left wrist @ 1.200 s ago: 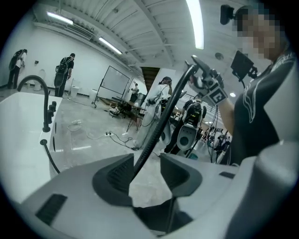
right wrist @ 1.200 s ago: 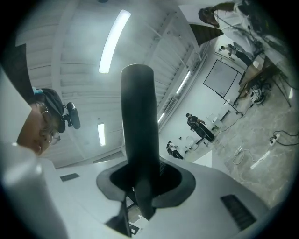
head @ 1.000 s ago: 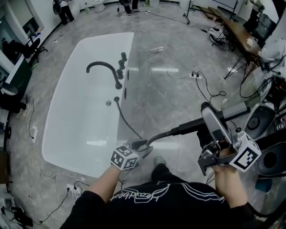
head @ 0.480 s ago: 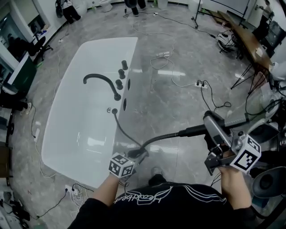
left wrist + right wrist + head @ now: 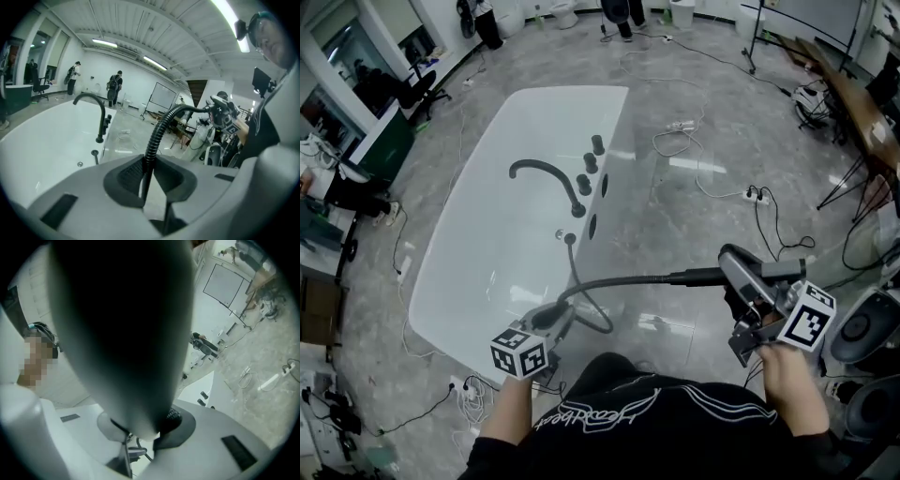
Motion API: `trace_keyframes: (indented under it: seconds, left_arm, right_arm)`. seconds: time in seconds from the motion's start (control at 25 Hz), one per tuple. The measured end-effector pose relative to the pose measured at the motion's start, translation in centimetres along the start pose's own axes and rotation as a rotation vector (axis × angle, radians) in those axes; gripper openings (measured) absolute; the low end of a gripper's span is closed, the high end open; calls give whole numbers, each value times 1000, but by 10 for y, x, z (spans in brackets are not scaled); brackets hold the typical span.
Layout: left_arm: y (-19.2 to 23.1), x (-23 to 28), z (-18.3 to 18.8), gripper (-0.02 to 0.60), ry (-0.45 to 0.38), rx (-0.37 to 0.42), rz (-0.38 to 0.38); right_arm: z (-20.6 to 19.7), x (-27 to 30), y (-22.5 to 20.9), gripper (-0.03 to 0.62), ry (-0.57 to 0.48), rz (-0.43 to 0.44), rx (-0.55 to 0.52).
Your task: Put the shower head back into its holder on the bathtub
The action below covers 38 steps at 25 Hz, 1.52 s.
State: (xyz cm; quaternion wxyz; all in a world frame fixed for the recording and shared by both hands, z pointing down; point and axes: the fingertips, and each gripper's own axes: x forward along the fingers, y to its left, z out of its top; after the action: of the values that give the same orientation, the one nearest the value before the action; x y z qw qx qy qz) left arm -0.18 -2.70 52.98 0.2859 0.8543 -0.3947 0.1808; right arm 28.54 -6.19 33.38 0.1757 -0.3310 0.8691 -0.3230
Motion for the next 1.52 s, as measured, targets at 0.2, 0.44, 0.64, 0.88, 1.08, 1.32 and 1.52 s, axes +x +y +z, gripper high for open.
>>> trace_keyframes:
  seconds: [0.2, 0.44, 0.64, 0.88, 1.08, 1.32, 1.52]
  left_arm:
    - [28, -34, 55, 64, -116, 20, 85]
    - [51, -66, 144, 64, -244, 138, 139]
    - [75, -92, 226, 64, -320, 239, 192]
    - [95, -104, 301, 63, -361, 358, 210]
    - [98, -113, 359, 63, -410, 440, 200]
    - [98, -115, 415, 63, -442, 532, 192]
    - [102, -104, 450, 63, -481, 563, 181]
  right_arm:
    - [-4, 25, -3, 100, 14, 64, 33]
    - [5, 69, -2, 100, 26, 136, 37]
    - [24, 120, 12, 100, 4, 215, 32]
    - [47, 163, 26, 100, -34, 232, 17]
    - [62, 189, 41, 100, -56, 253, 15]
    - [82, 212, 57, 100, -93, 262, -4]
    - [95, 226, 53, 100, -127, 257, -30]
